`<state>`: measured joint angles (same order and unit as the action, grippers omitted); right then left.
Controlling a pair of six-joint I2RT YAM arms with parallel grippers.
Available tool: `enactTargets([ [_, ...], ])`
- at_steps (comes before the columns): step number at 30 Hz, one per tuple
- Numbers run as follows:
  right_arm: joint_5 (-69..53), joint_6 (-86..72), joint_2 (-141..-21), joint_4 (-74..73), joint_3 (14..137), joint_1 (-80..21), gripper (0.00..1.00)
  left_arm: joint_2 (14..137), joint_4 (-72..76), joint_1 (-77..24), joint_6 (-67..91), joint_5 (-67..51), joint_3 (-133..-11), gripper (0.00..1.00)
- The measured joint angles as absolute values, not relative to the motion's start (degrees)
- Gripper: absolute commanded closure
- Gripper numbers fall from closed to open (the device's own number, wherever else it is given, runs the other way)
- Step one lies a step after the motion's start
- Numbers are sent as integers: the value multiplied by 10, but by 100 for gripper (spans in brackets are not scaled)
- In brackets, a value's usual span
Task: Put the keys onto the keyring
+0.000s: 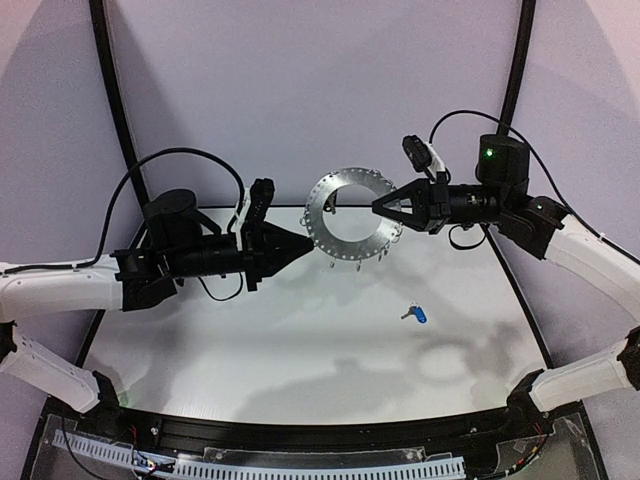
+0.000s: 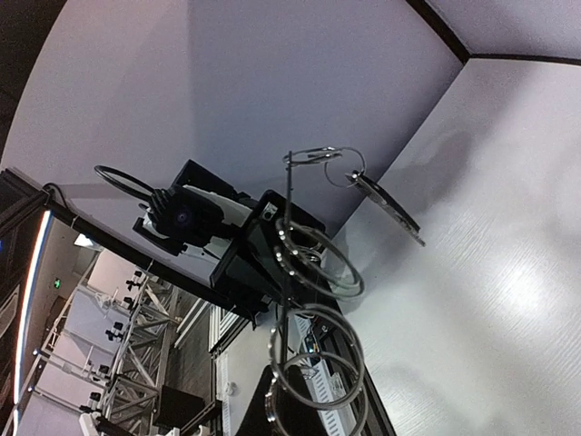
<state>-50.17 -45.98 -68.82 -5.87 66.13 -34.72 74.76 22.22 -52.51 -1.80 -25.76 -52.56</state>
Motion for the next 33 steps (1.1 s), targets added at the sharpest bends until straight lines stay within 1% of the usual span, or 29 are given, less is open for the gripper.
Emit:
enactTargets([
  [2,-500,-459,-688,-75,666,-347,100,748,215,-525,-19,-262,-526,99],
  [6,-485,-474,-690,-119,681,-337,96,748,182,-525,-10,-261,-539,99],
  [10,-487,-528,-717,-129,702,-321,94,765,143,-525,45,-253,-575,99],
  [12,-487,-549,-744,-128,719,-315,95,792,119,-525,83,-263,-600,99],
  [14,-492,-560,-792,-141,749,-304,95,834,83,-524,146,-298,-629,99],
  [16,-502,-557,-830,-171,774,-297,90,864,65,-517,203,-333,-646,99],
  [17,-505,-553,-851,-189,785,-292,87,878,64,-507,240,-356,-650,99],
  [20,-509,-543,-895,-209,806,-288,70,911,81,-488,344,-418,-651,99],
  [22,-514,-523,-926,-234,817,-288,64,934,107,-481,423,-461,-648,99],
  [24,-514,-502,-942,-260,822,-288,50,944,125,-481,472,-484,-646,99],
  [26,-505,-470,-954,-297,830,-288,34,946,141,-481,510,-500,-644,99],
  [27,-493,-450,-957,-317,835,-287,30,945,152,-481,526,-506,-644,99],
  [29,-471,-426,-958,-340,842,-286,7,943,155,-481,538,-509,-644,99],
  [30,-454,-405,-958,-356,847,-284,2,941,154,-480,545,-510,-644,99],
  [33,-411,-363,-955,-380,855,-281,2,938,156,-474,568,-514,-644,99],
])
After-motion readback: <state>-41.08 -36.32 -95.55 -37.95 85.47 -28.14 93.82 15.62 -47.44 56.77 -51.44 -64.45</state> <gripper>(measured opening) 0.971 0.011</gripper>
